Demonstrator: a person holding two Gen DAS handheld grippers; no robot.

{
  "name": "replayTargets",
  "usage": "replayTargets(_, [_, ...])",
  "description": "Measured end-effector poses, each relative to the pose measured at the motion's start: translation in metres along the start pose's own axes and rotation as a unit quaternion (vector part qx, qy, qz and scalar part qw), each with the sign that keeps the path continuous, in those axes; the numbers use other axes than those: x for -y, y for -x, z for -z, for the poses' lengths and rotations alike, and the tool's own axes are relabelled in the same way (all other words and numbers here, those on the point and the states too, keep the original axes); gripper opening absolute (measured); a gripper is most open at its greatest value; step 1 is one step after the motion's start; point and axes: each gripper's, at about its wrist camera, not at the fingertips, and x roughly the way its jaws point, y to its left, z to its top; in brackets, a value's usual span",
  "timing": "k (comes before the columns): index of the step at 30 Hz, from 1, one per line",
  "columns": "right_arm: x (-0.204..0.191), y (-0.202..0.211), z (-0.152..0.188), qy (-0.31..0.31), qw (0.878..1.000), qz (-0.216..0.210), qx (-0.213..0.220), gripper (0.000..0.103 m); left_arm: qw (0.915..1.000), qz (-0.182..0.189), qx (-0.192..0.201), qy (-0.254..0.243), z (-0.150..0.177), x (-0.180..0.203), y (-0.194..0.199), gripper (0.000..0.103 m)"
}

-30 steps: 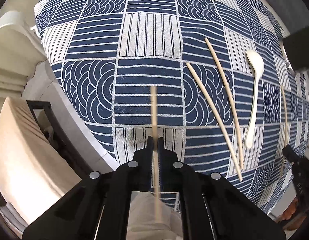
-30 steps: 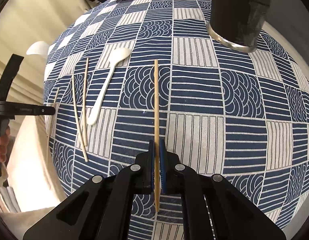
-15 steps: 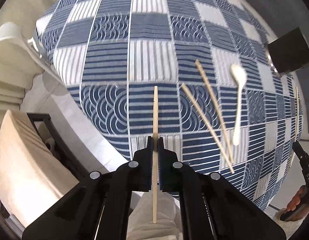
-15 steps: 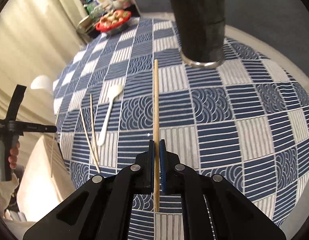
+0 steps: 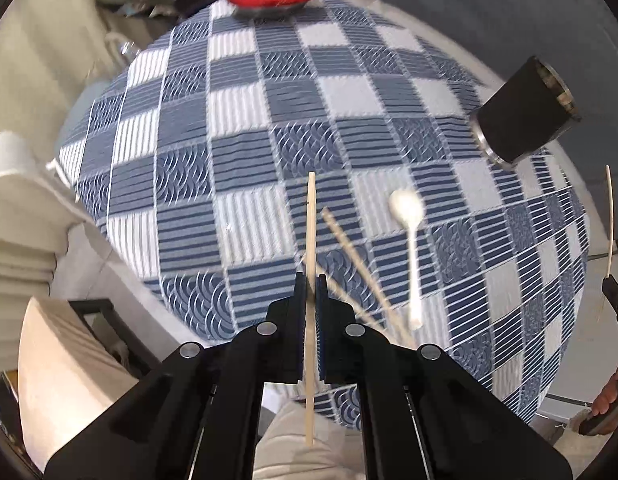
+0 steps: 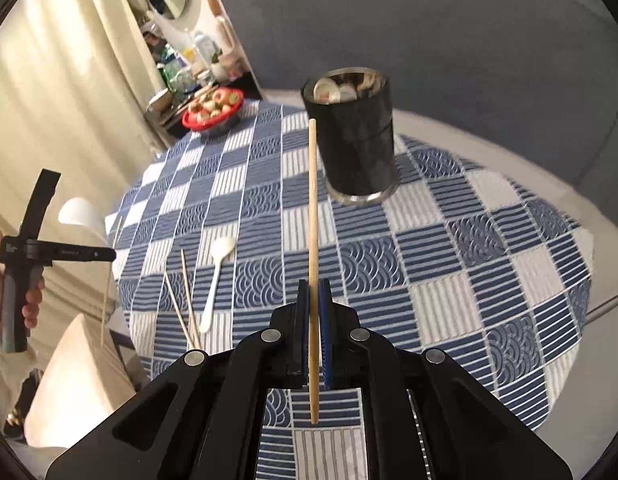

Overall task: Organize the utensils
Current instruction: 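Lift both held chopsticks upright and carry them over the black holder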

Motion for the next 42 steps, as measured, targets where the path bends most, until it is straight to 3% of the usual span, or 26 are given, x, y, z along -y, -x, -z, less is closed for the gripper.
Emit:
replayTargets(11, [0.001,0.041,-0.054,-0.003,0.997,0.040,0.072,0.005,0.9958,0.023,0.057,-0.068,-0.090,0.046,0.041,0.005])
replayTargets(20, [-0.004,0.061,-0.093,-0.021,0.990,0.044,0.135,0.005,0.9801,0.053,0.116,-0.152,-0.160,0.097,0.077,0.005])
replayTargets(30, [-0.011,0.057,-0.115,-0.054,0.977,0.062,0.195,0.005,0.9461,0.116,0.159,-0.257,-0.210,0.160,0.100,0.005])
replayTargets(39, [-0.019,0.034,-0.130,-0.051,0.964,0.080,0.249,0.005,0.9098,0.197,0.173,-0.322,-0.241,0.201,0.099,0.005])
replayTargets(42, [-0.019,0.027,-0.133,-0.056,0.960,0.066,0.268,0.005,0.8997,0.213,0.173,-0.340,-0.244,0.217,0.096,0.005])
